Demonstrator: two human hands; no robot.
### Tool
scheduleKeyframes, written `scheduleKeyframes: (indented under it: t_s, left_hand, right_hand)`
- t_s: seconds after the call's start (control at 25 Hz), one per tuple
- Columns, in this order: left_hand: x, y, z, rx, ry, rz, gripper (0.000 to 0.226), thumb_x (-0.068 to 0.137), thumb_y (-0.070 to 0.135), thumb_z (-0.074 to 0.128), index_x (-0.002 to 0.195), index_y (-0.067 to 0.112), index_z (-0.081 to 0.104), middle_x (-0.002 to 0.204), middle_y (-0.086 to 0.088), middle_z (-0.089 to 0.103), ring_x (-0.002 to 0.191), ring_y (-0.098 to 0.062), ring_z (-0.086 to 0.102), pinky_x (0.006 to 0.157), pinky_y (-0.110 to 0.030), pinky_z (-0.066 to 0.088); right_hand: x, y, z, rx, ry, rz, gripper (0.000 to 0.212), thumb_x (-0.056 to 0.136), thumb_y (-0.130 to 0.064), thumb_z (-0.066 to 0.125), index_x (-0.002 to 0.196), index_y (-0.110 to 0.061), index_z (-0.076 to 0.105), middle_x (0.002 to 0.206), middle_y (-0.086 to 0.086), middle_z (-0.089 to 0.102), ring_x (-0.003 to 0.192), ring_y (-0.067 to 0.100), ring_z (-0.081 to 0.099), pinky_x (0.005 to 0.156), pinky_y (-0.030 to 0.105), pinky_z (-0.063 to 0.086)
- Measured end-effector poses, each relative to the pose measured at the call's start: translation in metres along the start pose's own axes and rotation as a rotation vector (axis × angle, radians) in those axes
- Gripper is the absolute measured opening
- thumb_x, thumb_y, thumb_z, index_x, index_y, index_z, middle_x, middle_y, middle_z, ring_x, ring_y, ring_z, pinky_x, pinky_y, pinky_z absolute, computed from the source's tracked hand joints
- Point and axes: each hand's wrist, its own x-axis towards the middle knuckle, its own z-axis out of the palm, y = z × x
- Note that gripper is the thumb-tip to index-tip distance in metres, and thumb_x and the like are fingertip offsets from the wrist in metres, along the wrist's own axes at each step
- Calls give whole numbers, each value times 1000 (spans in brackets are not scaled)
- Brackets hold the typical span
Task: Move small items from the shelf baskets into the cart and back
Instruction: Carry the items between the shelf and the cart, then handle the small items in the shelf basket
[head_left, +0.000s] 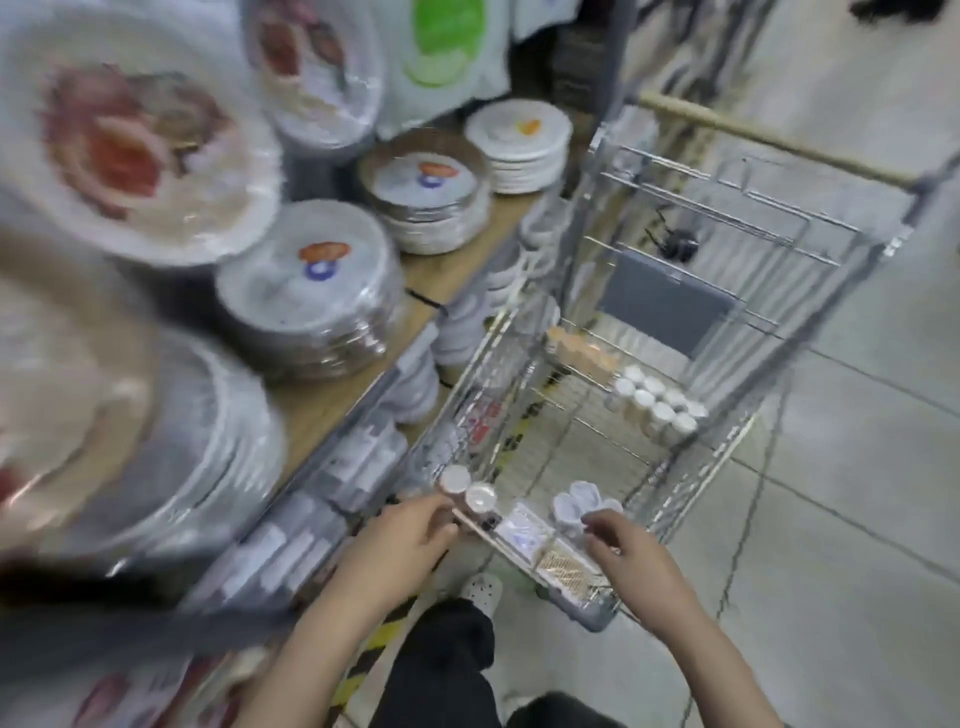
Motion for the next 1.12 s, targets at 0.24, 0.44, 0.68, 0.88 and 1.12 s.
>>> scheduleKeyframes:
  t_s: [0.24,0.44,0.68,0.88,1.12]
  left_hand:
    - [-150,-21,7,-292,322,-220,25,95,32,52,120,31,56,116,16,59,106,0,56,86,-14,43]
    - [-269,-53,3,-448,601,-426,17,94,29,55,111,33,57,107,17,63,101,-1,59,86,-19,46]
    - [-373,-87,-25,-461,817,-547,17,94,24,55,105,36,56,104,18,63,101,-1,58,89,-23,48]
    - [-445,-125,-79,-424,962,-536,17,94,26,54,107,36,58,106,21,63,100,5,58,85,-20,49]
    - [-467,-163,-147,-241,994,-375,22,94,27,52,114,32,59,109,23,61,102,11,53,87,-13,44]
  right_hand:
    - [-50,-49,24,-148,-211,-309,15,94,-17,54,104,-27,59,100,-9,63,101,12,59,78,15,42]
    - [-115,-112,69,-200,-491,-559,22,95,-17,52,112,-30,54,111,-12,62,108,4,57,77,4,41]
    - [-186,-203,126,-244,-625,-789,19,97,-31,49,113,-42,50,111,-22,58,96,-9,53,75,7,42]
    - [-241,-283,181,-149,-542,-1007,22,97,-25,51,116,-35,54,114,-19,58,101,-6,53,80,5,40]
    - [-263,-346,221,72,-313,-1096,27,94,-16,54,118,-26,60,113,-18,61,99,-9,53,74,-1,40]
